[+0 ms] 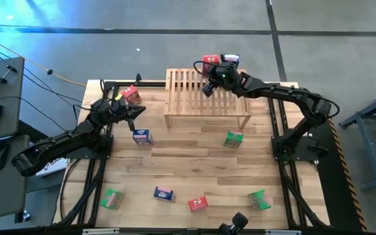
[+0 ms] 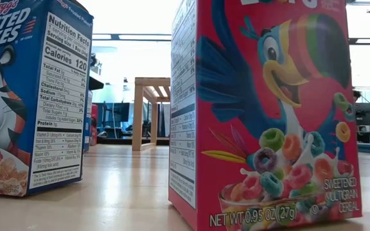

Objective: Stack cereal on shelf
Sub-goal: Adjust the cereal boxes on the shelf, then put the bottom left green cereal box on the shelf

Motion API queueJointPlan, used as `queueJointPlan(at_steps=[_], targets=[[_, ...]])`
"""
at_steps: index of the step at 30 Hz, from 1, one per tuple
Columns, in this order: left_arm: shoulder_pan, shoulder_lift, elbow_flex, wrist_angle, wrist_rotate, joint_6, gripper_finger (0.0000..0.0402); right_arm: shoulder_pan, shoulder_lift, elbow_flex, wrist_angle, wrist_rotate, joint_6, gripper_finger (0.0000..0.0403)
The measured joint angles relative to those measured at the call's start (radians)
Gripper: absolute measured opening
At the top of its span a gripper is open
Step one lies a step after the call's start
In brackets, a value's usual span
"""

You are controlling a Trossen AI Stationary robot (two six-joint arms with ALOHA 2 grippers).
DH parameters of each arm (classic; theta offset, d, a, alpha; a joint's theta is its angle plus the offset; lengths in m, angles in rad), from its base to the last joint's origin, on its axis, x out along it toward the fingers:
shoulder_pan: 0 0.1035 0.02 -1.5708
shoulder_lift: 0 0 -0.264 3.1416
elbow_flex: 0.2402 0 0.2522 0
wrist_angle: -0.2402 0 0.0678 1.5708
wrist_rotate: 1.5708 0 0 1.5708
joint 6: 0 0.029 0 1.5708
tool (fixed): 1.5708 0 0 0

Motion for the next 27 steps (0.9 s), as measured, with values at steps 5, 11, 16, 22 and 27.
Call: queueJointPlan(at_steps=[5, 11, 16, 22, 27], targets=[[0.000, 0.000, 0.000, 0.000, 0.000, 0.000, 0.0005, -0.001, 0.000, 0.000, 0.000, -0.016, 0.013, 0.0000], [0.000, 0.000, 0.000, 0.000, 0.000, 0.000, 0.0005, 0.000, 0.000, 0.000, 0.027, -0.032, 0.032, 0.0000], [0.000, 0.000, 0.000, 0.000, 0.000, 0.000, 0.0005, 0.015, 0.000, 0.000, 0.030, -0.036, 0.032, 0.0000], [-0.002, 0.000, 0.006, 0.037, 0.099, -0.062, 0.0005, 0.127, -0.088, 0.000, -0.022, -0.046, -0.051, 0.0000], [-0.055, 0.000, 0.030, 0.028, 0.131, -0.069, 0.0005, 0.251, -0.184, -0.078, -0.036, -0.027, -0.068, 0.0000]])
